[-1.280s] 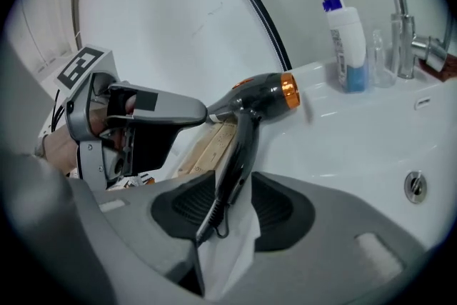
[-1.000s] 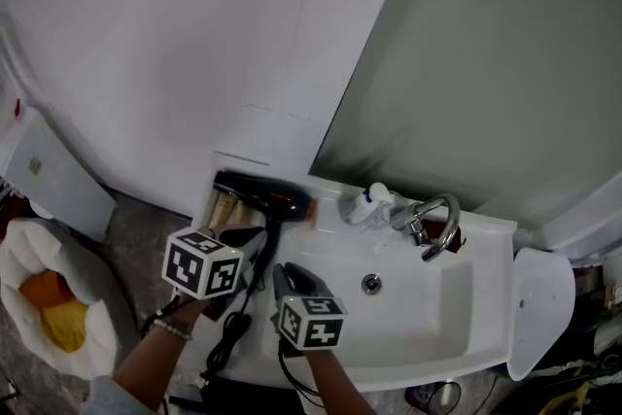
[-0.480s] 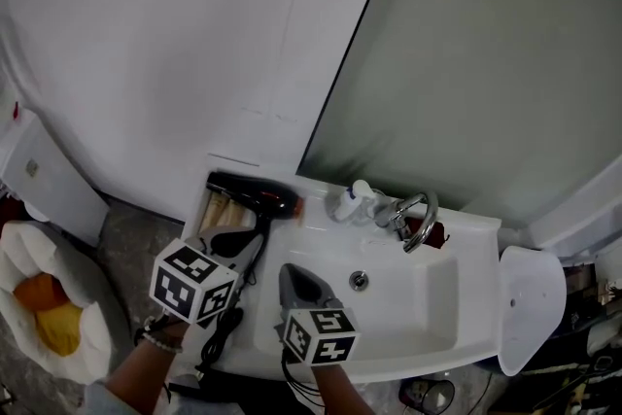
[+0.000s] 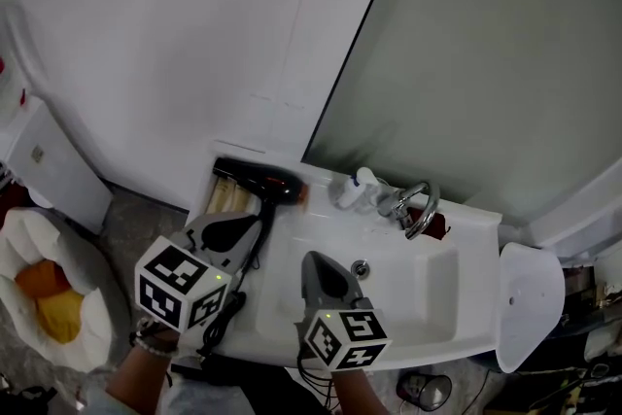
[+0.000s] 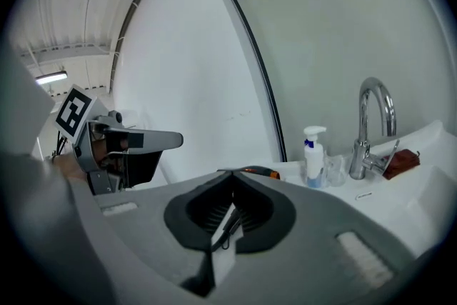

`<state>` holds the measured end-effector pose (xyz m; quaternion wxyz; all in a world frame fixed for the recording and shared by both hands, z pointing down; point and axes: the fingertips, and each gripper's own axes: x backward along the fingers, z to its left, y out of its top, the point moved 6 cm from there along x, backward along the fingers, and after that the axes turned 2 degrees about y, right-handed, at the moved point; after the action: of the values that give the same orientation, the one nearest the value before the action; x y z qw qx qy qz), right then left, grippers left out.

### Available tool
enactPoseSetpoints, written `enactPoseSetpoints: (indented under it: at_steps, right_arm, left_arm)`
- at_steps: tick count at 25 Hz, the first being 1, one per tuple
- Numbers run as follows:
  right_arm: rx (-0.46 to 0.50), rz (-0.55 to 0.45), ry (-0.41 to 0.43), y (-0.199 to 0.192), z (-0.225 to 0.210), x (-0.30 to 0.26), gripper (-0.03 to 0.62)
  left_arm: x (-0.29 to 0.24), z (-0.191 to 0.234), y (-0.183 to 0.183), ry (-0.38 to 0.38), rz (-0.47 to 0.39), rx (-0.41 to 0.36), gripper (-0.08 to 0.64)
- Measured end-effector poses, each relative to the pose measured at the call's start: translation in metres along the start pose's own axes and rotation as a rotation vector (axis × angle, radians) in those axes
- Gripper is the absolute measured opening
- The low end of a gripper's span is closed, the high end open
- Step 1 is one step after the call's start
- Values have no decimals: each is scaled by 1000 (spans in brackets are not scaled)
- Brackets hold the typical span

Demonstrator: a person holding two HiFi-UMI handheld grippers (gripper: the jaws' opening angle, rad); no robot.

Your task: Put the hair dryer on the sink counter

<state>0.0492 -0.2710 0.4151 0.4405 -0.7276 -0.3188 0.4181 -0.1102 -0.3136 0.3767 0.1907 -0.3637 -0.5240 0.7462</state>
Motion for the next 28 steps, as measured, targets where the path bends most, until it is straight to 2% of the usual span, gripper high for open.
enactPoseSetpoints:
  at_steps: [3,7,18,22,28]
  right_arm:
    - [37,-21,-6,7,4,11,-2]
    - [39,-33,-20,12,6,19,-2]
    - [24,-75,-71,2,32,37,-2]
    - [39,-81,-62,-1,42,45,-2]
    - [40,-103,-49,-2,41,67,-2]
  left_arm:
    - [15,-3,2,26,-24,2,3]
    - [32,-3,2,49,-44,-2,3]
    - [68,-5,-19,35,-56,12,3]
    - [77,-11,-23,48,-55,-12,3]
    - [88,-33,-30,60,-68,-2,3]
